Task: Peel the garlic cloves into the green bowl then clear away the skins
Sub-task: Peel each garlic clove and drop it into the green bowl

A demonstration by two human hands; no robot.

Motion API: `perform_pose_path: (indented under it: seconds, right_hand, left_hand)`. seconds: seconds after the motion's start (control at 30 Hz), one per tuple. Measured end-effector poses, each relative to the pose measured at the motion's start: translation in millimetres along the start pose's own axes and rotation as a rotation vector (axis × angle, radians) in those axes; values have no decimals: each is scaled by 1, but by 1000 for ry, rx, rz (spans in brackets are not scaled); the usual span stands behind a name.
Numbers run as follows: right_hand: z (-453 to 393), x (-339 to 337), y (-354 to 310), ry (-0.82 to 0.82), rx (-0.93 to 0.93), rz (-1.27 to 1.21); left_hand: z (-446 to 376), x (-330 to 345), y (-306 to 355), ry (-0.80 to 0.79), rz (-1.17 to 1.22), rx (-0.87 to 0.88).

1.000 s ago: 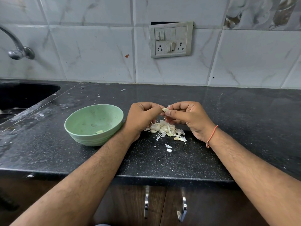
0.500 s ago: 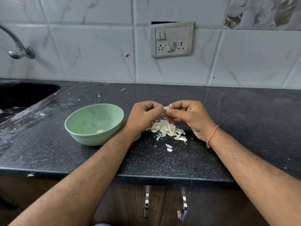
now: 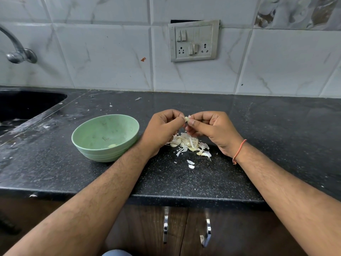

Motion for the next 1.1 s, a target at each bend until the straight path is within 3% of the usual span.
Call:
perform_pose_path:
  seconds: [0.4,0.73,1.1]
  right_hand:
    - [-1,0,1,7,3,-14]
    - [-3,-5,2,98,-14,-4]
    - [-5,-9,3,157,-22,15]
  left_hand:
    - [-1,1,-1,34,-8,9]
    - [-5,-7,-4,176,-99,63]
    - [-4,-5,0,140,-165,163]
Point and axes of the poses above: each hand's wrist, its own z-axis away from the middle knuckle, its own x-axis out of the palm, y = z × x, the point moved 4 cm from there along -z, towards the middle knuckle, and after that the axes turned 2 degrees about z, right-handed, at the moved point
